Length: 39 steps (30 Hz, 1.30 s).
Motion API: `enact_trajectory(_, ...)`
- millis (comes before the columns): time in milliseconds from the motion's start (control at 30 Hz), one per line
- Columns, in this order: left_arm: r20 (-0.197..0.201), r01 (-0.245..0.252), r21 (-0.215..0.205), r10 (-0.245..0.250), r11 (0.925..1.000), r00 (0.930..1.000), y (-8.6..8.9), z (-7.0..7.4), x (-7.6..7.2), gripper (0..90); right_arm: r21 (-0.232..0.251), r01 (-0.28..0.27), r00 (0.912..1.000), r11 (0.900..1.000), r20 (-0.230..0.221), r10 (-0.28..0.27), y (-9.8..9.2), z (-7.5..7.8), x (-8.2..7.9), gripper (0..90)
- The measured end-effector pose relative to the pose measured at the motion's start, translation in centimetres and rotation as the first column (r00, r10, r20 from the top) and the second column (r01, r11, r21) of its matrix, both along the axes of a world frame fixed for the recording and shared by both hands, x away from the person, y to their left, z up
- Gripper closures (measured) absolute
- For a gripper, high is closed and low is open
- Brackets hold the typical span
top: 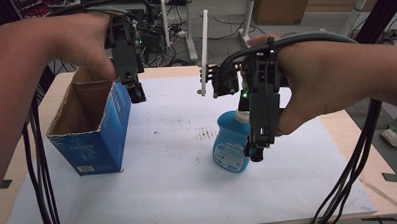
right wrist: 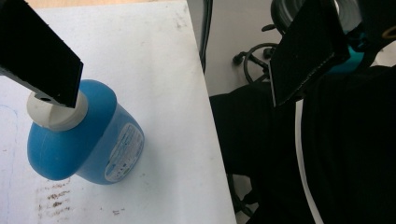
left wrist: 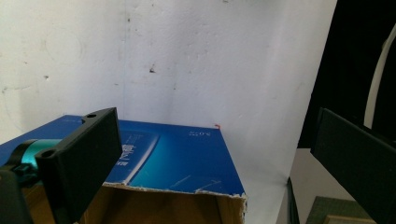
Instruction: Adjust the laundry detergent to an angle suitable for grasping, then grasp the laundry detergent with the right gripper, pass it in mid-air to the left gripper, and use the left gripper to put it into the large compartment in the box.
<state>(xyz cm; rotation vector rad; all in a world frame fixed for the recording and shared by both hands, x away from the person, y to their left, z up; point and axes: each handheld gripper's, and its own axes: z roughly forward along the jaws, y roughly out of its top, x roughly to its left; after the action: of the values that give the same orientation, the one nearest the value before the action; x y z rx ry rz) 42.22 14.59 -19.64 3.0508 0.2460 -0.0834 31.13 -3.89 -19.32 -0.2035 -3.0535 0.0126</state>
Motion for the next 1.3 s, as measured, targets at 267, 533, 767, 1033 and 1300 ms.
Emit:
enact_trajectory(267, 0.001, -0.001, -0.003, 0.001, 1.0, 1.0, -0.2, 0.1, -0.2, 1.8, 0.002, -0.007, 1.0, 1.0, 0.002, 0.007, 0.1, 0.2, -0.3, 1.8)
enact_trajectory(533, 0.001, 0.005, 0.006, -0.005, 1.0, 1.0, -0.3, 0.0, -0.1, 1.8, -0.004, -0.004, 1.0, 1.0, 0.004, 0.004, 0.0, 0.0, -0.4, 1.8)
enact_trajectory(767, 0.003, 0.004, -0.006, -0.004, 1.0, 1.0, -0.3, 0.0, 0.0, 1.8, -0.009, -0.008, 1.0, 1.0, 0.001, 0.008, -0.3, 0.0, -0.3, 1.8)
enact_trajectory(1033, 0.008, -0.005, -0.005, 0.005, 1.0, 1.0, 0.2, 0.0, 0.2, 1.8, 0.0, 0.004, 1.0, 1.0, 0.005, -0.004, -0.3, -0.2, 0.2, 1.8)
enact_trajectory(1300, 0.011, -0.007, -0.007, 0.007, 1.0, 0.9999, 0.1, 0.1, -0.1, 1.8, 0.02, 0.023, 0.9996, 1.0, 0.015, -0.024, -1.9, -0.4, -0.4, 1.8)
